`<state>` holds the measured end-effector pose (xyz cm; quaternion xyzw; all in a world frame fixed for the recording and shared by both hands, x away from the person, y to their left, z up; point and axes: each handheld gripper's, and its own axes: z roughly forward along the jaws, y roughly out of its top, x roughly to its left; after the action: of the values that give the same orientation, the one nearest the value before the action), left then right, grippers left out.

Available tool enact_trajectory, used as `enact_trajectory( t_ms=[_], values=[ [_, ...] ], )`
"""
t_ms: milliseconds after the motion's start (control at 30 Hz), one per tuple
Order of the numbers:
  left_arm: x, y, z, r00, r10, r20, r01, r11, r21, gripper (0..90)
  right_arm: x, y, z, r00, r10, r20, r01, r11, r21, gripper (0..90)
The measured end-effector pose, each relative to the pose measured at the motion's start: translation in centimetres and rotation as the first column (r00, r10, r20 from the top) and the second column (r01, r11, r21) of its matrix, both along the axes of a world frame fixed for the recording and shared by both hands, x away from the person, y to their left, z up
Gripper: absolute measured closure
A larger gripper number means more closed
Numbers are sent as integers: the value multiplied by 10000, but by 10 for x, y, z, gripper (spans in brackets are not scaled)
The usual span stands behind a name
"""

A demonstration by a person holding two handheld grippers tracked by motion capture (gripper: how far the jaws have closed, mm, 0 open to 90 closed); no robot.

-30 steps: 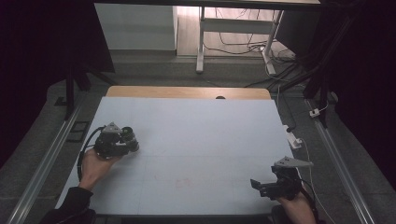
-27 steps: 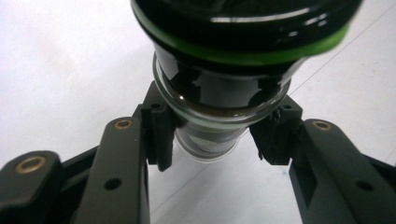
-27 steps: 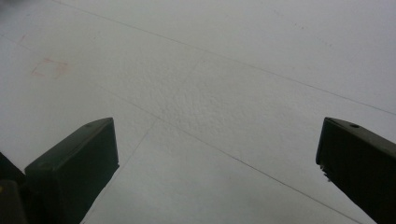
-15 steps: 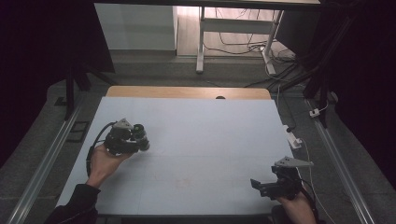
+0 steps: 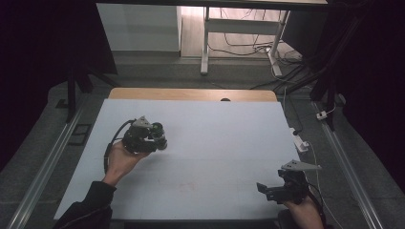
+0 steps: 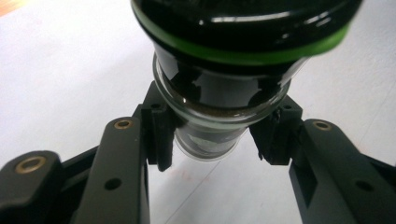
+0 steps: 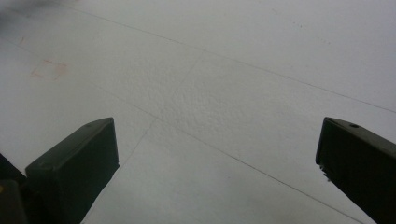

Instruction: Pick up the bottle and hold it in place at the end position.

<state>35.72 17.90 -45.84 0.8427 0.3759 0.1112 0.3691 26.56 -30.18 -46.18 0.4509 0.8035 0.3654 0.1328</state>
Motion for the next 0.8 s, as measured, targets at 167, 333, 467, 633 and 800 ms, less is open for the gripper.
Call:
enact_trajectory(
  t_ms=[167,333,467,633,800],
  values=[
    [6,-19,2,9994,-339,104,337,9992,200,537,1,0,0,10000,-24,-27,24,10000,49,0],
    [14,-35,4,9992,-395,13,395,9992,69,537,1,0,0,10000,44,-15,-44,10000,62,0],
    [21,-47,5,9991,-412,-71,411,9991,-144,537,1,0,0,10000,31,-9,-31,10000,56,0],
    [29,-61,5,9988,-482,-55,481,9987,-189,537,1,1,0,10000,44,6,-44,10000,40,0],
    [38,-71,1,9990,-439,-13,439,9989,-187,537,1,1,0,10000,50,11,-50,10000,43,0]
  ],
)
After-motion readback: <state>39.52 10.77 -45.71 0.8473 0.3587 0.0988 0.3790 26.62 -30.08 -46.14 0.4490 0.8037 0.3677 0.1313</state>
